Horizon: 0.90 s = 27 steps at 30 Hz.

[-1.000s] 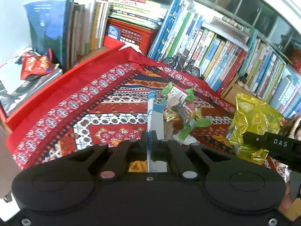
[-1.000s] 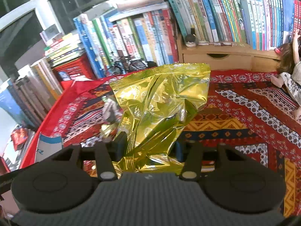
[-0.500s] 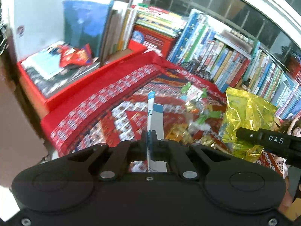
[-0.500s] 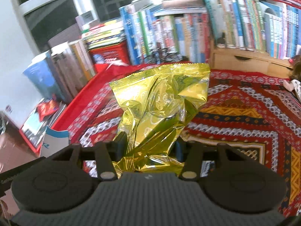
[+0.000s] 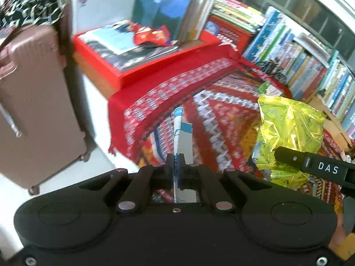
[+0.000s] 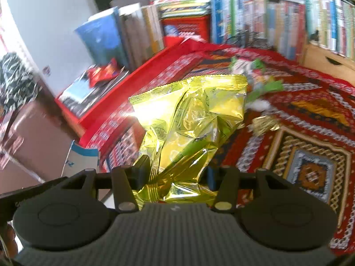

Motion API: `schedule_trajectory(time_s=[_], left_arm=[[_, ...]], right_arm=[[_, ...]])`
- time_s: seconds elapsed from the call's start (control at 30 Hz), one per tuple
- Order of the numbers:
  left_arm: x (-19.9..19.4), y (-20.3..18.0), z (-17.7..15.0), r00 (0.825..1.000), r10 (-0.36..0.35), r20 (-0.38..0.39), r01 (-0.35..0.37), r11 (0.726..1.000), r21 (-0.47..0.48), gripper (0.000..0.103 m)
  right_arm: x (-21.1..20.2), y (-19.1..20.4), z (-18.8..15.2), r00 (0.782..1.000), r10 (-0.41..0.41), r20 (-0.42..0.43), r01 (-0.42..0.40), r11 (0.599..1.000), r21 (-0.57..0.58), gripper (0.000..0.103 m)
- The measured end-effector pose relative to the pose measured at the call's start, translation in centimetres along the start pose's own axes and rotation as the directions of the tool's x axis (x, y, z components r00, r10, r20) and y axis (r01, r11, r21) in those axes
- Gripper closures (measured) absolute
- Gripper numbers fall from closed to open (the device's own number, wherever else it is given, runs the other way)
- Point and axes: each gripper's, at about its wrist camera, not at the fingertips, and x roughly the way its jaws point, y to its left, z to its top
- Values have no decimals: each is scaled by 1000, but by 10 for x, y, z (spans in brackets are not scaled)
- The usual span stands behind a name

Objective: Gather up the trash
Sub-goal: 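Carry the gold foil bag and white paper bag to the black trash bin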

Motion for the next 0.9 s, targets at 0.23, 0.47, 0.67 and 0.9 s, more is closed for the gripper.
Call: schedule_trajectory(time_s=[0.23,0.47,0.67,0.9], left_arm=[[6,35,-24,998,43,-47,-45,998,-39,101],[20,66,-50,992,76,-104,-85,992,-89,101],[37,90,-76,981,104,-164,-125,985,-120,101],[56,110,-103,965,129,-227,-163,977,-140,101]], right_arm=[[14,30,-23,996,55,-65,-60,995,-77,49],[33,56,-50,983,101,-150,-124,981,-151,49],[48,73,-73,967,127,-222,-175,961,-215,49],[73,90,-100,940,145,-308,-237,929,-285,49]])
